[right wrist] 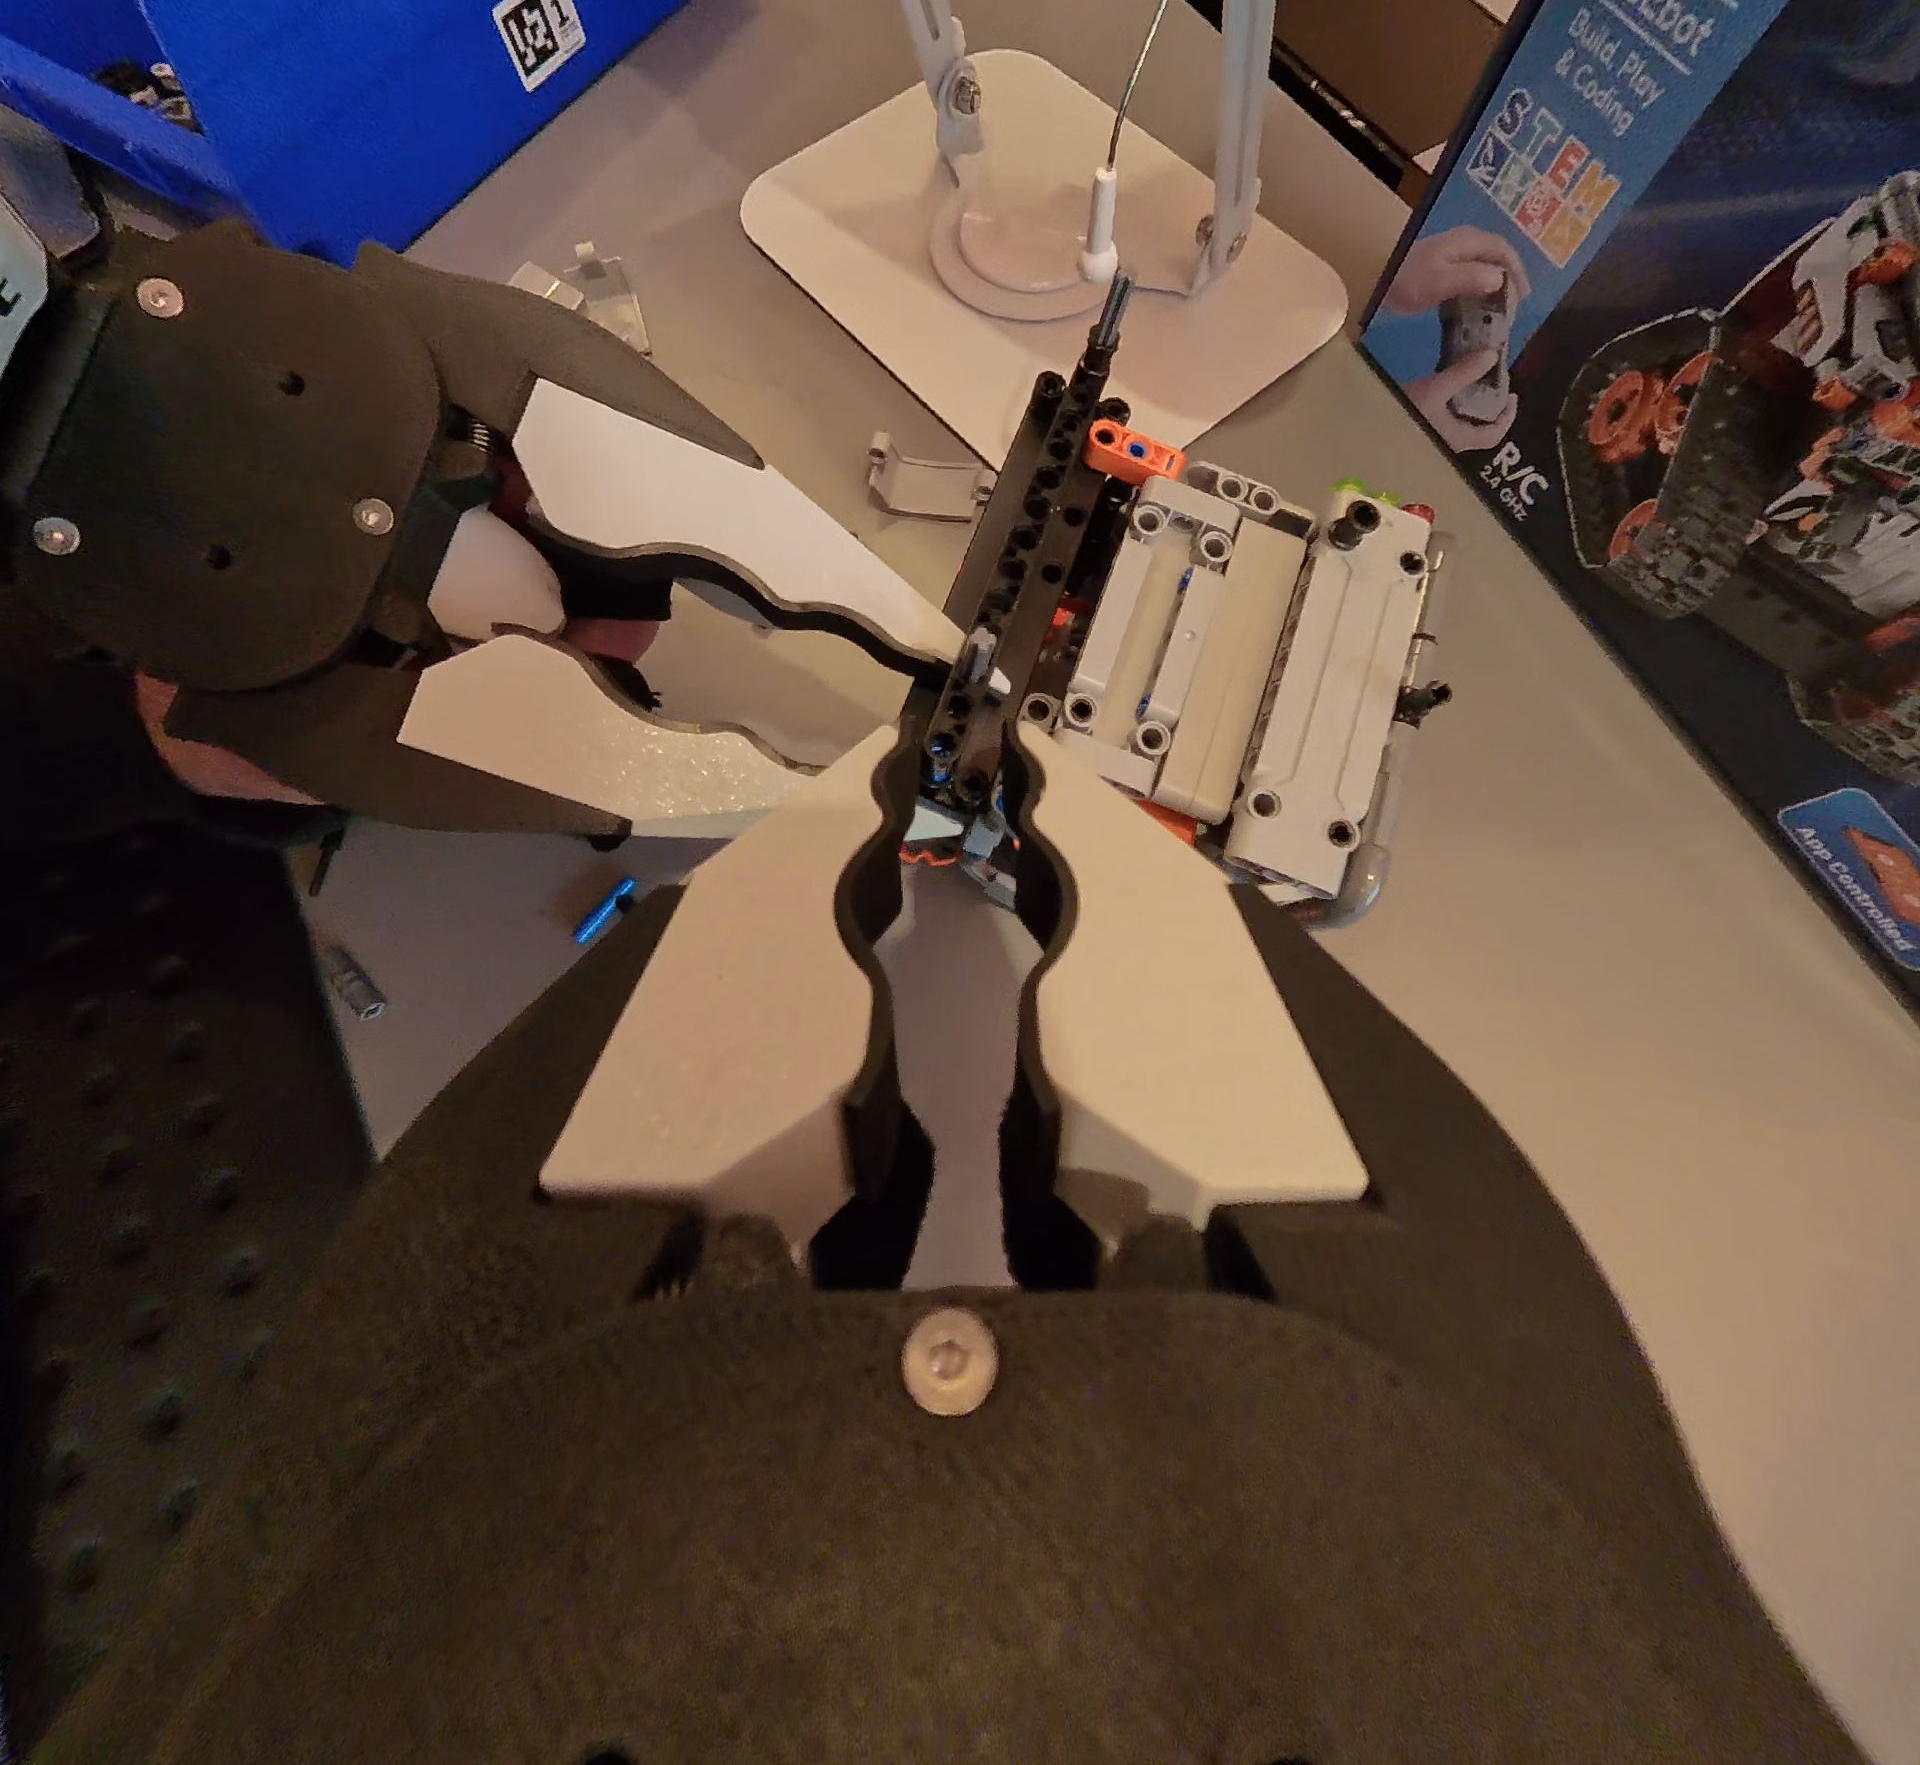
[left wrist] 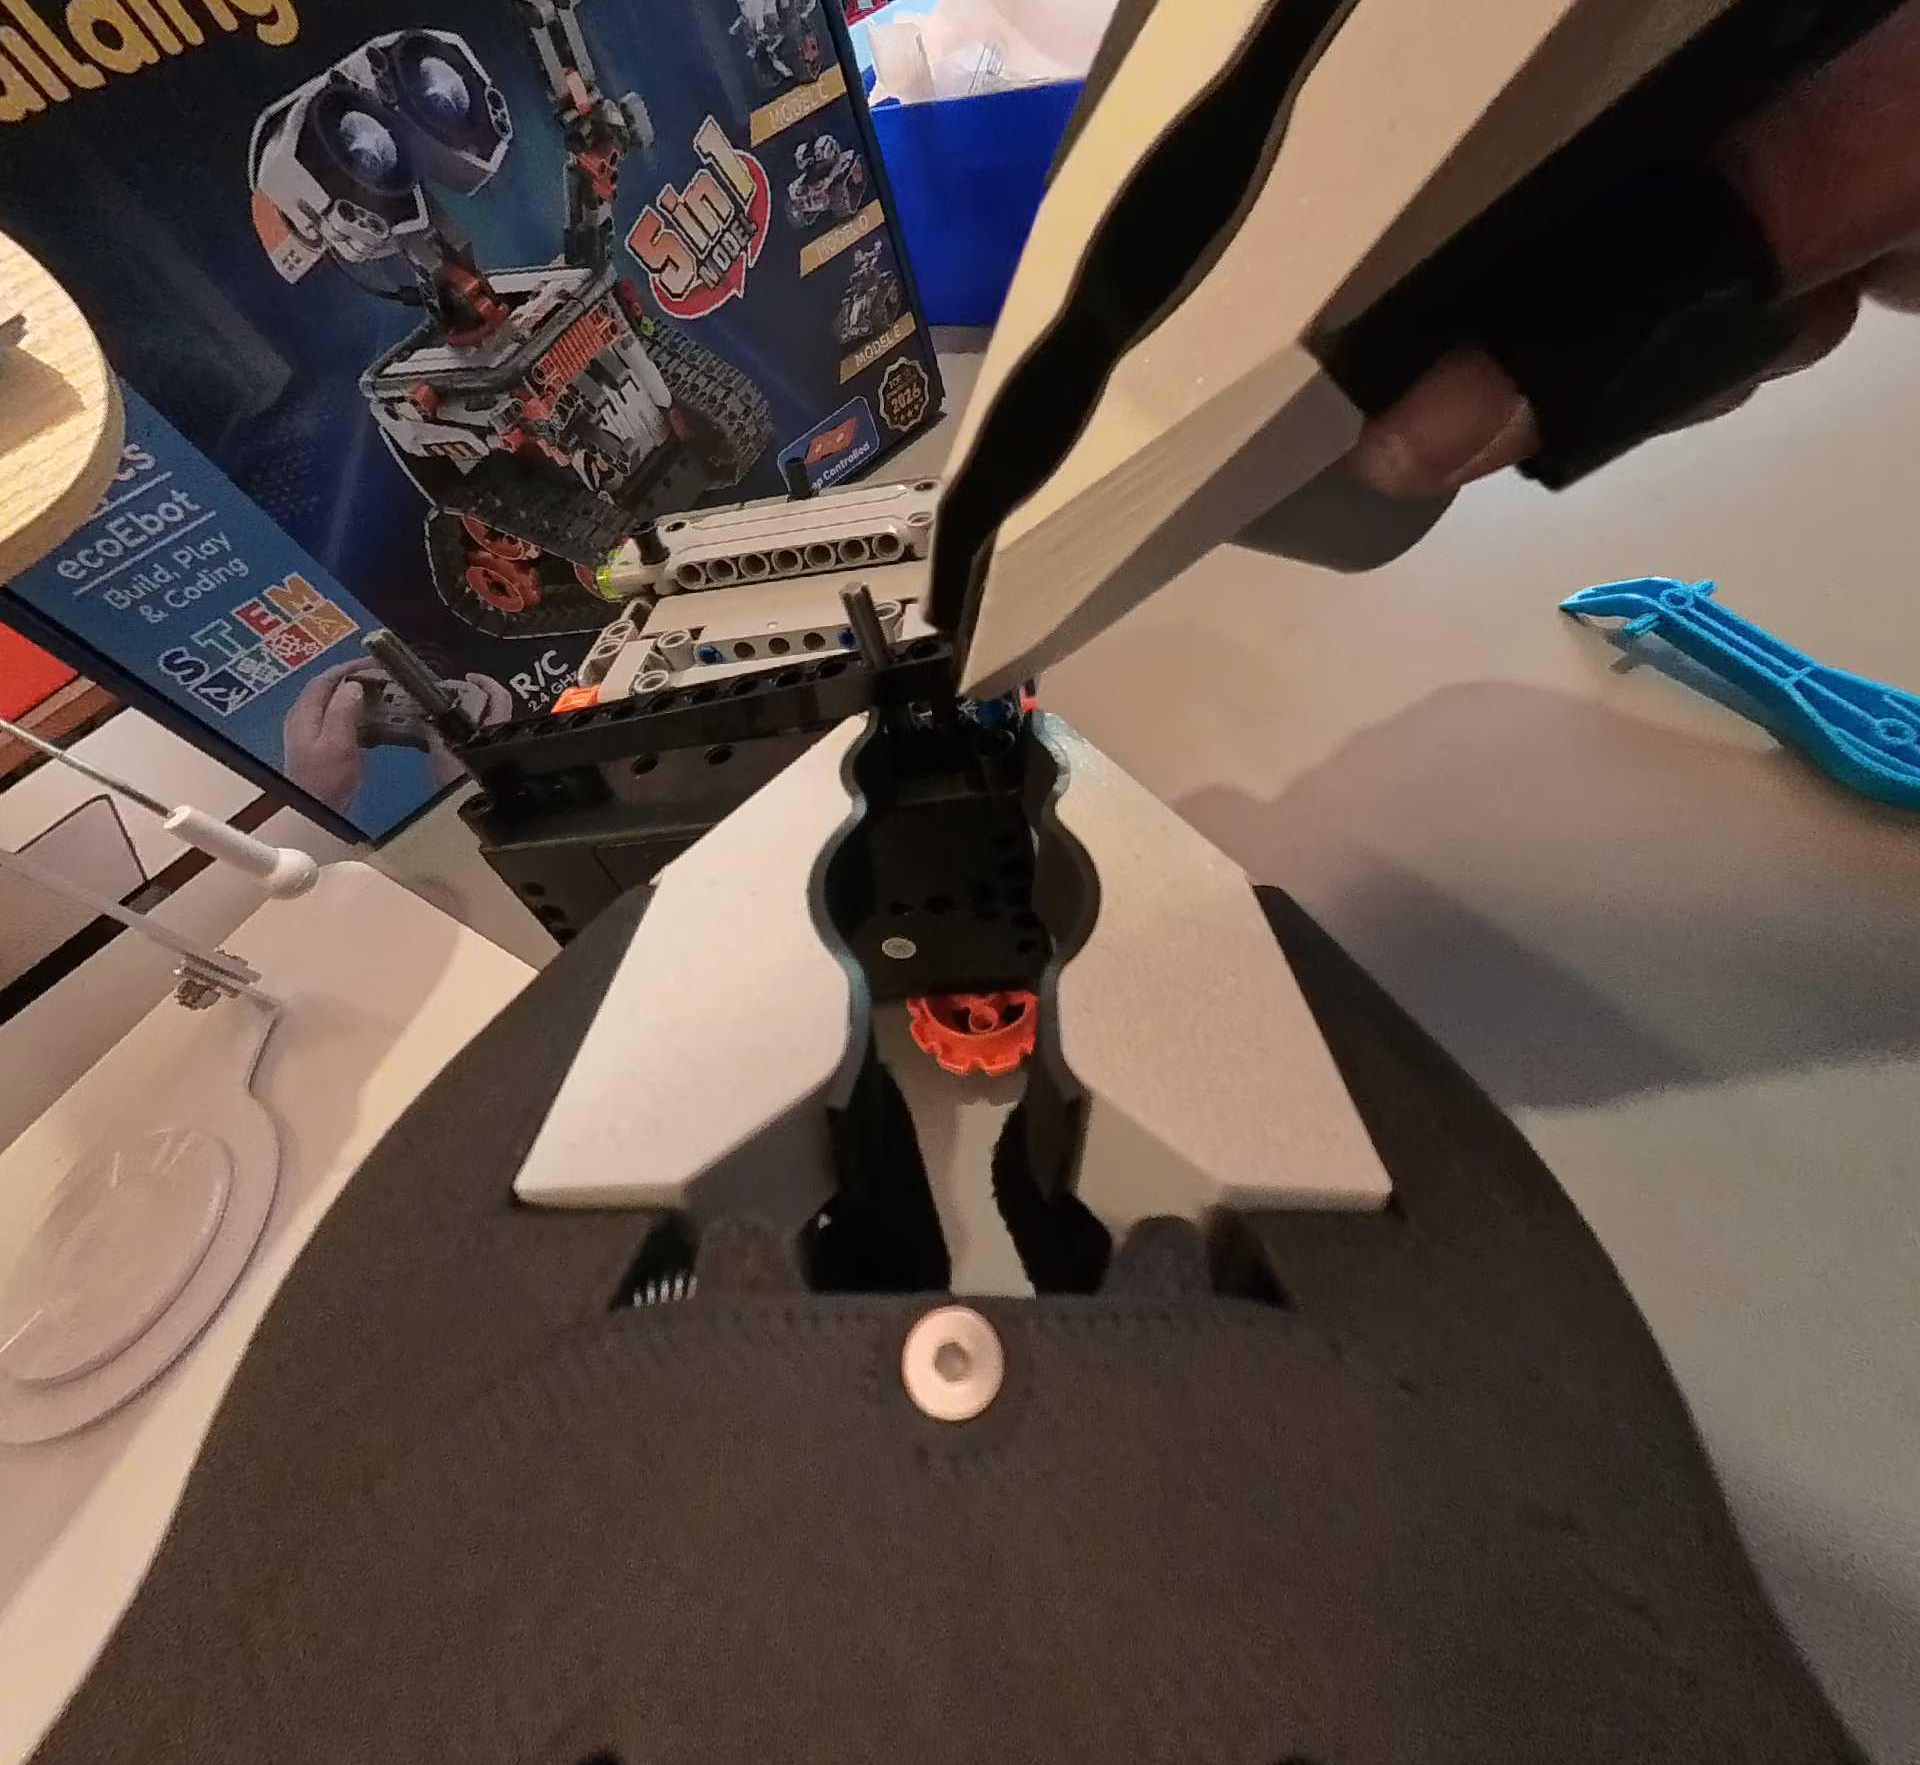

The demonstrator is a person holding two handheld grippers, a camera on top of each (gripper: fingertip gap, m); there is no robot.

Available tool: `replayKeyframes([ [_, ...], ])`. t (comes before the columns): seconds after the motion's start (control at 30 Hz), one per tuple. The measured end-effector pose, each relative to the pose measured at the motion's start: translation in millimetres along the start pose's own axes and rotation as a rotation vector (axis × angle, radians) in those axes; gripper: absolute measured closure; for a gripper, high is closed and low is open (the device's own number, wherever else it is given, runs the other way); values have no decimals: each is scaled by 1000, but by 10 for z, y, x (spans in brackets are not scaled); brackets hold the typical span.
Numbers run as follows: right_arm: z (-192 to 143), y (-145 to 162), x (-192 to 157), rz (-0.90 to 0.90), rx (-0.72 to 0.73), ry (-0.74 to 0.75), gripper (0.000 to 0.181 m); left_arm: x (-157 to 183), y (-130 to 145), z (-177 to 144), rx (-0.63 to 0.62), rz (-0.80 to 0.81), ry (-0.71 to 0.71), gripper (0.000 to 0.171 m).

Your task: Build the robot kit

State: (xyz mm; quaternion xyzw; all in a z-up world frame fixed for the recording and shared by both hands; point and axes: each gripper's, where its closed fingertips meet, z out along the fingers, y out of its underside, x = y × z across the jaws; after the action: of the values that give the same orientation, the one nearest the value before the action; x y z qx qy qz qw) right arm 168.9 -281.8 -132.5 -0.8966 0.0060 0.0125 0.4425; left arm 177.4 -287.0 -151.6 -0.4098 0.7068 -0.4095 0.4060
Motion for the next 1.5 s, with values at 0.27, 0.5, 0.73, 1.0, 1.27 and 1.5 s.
replayKeyframes([
  [0.27,16,-32,-14,32,13,-23,175,-5,3,4,-3,9,-7,147],
  [0.5,34,2,3,43,-17,1,169,-5,0,8,-2,11,-10,147],
  [0.73,66,32,-10,-10,-25,19,176,-6,1,16,-3,7,-9,147],
  [1.0,70,73,-7,-59,-14,40,176,-11,14,33,-6,-44,16,149],
  [1.27,96,54,2,6,53,66,176,-33,11,43,2,-80,25,149],
  [1.5,114,25,0,26,75,60,175,-62,26,31,5,-76,19,149],
])
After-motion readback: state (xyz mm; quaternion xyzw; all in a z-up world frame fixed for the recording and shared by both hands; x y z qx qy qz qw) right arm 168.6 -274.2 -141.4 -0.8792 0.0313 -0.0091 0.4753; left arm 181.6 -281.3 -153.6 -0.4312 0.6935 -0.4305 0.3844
